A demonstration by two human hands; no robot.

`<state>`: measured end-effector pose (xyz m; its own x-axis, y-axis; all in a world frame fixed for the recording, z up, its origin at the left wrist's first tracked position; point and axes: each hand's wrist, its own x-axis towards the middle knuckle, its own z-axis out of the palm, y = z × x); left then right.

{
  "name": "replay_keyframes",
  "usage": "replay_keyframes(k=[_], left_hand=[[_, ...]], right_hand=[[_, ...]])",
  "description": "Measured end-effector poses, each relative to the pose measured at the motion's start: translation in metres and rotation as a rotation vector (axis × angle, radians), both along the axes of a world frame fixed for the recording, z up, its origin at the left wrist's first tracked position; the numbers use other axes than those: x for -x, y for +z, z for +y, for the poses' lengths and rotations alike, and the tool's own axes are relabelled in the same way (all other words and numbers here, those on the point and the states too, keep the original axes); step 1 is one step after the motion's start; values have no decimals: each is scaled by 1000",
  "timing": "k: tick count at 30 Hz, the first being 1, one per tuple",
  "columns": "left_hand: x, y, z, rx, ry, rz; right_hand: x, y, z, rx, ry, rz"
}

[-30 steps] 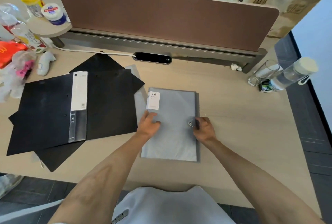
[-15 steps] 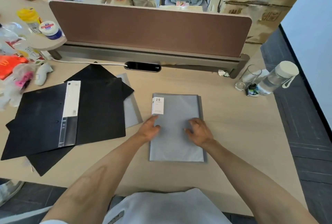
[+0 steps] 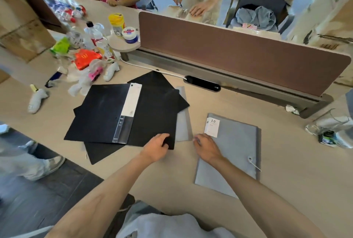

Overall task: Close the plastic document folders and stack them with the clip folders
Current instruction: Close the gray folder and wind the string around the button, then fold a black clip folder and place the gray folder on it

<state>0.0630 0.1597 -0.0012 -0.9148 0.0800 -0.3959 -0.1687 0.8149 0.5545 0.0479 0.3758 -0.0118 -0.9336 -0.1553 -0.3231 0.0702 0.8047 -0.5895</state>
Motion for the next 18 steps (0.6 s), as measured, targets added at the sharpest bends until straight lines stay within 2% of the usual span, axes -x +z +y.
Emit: replay_keyframes(k=[5, 10, 13, 15, 18], left_hand=[[17, -6, -64, -12, 55, 0], [42, -11, -131, -21, 60, 30], [64, -16, -164, 127, -26, 126], [77, -21, -180, 217, -70, 71], [86, -34, -197, 208, -137, -72]], right_hand=[[24, -12, -65, 43, -53, -98], [50, -15, -123, 75, -252, -223], [69, -21, -144, 111, -376, -252], [82, -27, -151, 91, -461, -253], [93, -30, -154, 176, -656, -234]])
